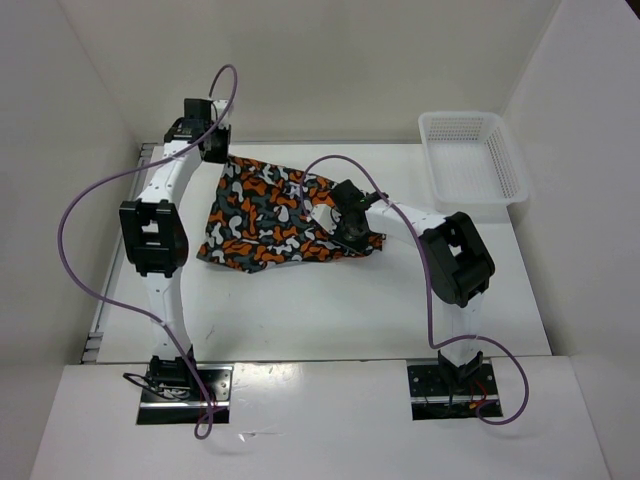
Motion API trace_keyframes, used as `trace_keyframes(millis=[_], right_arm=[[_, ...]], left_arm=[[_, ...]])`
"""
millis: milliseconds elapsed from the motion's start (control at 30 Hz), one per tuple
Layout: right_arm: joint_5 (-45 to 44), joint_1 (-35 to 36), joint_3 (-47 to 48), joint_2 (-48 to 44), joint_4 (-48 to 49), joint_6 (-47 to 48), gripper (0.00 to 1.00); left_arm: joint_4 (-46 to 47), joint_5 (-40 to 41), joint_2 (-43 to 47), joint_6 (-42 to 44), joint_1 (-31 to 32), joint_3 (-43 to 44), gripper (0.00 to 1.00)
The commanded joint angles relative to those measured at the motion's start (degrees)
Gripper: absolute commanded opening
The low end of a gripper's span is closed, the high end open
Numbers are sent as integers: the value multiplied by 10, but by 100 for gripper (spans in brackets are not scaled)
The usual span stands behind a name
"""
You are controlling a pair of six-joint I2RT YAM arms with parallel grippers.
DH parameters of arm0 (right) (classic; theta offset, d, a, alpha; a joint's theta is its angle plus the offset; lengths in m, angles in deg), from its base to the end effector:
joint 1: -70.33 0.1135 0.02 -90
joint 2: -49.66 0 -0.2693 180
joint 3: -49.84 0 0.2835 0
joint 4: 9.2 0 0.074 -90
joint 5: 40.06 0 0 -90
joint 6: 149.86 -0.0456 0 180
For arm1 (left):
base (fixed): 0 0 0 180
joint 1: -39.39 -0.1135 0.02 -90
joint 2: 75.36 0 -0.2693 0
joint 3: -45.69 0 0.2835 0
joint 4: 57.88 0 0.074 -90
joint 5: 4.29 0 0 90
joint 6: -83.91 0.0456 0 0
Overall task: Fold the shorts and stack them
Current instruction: Fold the shorts
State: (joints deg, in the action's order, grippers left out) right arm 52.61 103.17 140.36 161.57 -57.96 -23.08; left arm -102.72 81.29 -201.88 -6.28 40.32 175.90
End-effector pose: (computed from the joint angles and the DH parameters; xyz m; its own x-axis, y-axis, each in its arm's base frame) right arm 0.3560 0.2323 0.1475 -0.3007 -0.9059 -0.2982 -0.9177 0.3599 -0.1682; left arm 0.5530 -0.0125 0.2696 -0.6582 0.0074 -0.7528 0.0720 0.9960 -0.0532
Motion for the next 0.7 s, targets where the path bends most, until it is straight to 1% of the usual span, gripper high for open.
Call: trace_keyframes(millis=[0, 133, 200, 267, 300, 333, 367, 400, 433, 467, 533, 600, 633, 667], right_arm=[[-5, -1, -3, 1, -5, 13, 0], [-5, -1, -3, 1, -5, 13, 0], [-5, -1, -3, 1, -5, 13, 0], [-10, -1, -3, 1, -5, 13, 0], [-10, -1, -3, 1, -5, 13, 0], [-10, -1, -3, 1, -5, 13, 0], [-10, -1, -3, 1, -5, 13, 0], [-10, -1, -3, 1, -5, 13, 0], [-10, -1, -3, 1, -5, 13, 0], [-10, -1, -3, 1, -5, 13, 0], [-10, -1, -3, 1, -5, 13, 0], [-15, -1, -3, 1, -5, 13, 0], [-15, -1, -3, 1, -5, 13, 0], [-15, -1, -3, 1, -5, 13, 0]], left_arm=[[-3, -1, 14, 2, 4, 29, 0], [-3, 10, 3, 2, 4, 5, 0], [3, 25, 3, 2, 4, -24, 0], [26, 43, 3, 2, 4, -45, 0], [39, 43, -2, 2, 4, -54, 4], [39, 43, -2, 2, 4, -60, 18], [39, 23, -8, 2, 4, -60, 22], [45, 14, -16, 2, 4, -54, 32], [45, 6, -21, 2, 4, -40, 56], [45, -9, -34, 2, 4, -31, 58], [45, -9, -48, 2, 4, -14, 59], [40, -4, -71, 2, 4, 11, 59], [40, 1, -85, 2, 4, 18, 61], [40, 6, -91, 2, 4, 29, 61]])
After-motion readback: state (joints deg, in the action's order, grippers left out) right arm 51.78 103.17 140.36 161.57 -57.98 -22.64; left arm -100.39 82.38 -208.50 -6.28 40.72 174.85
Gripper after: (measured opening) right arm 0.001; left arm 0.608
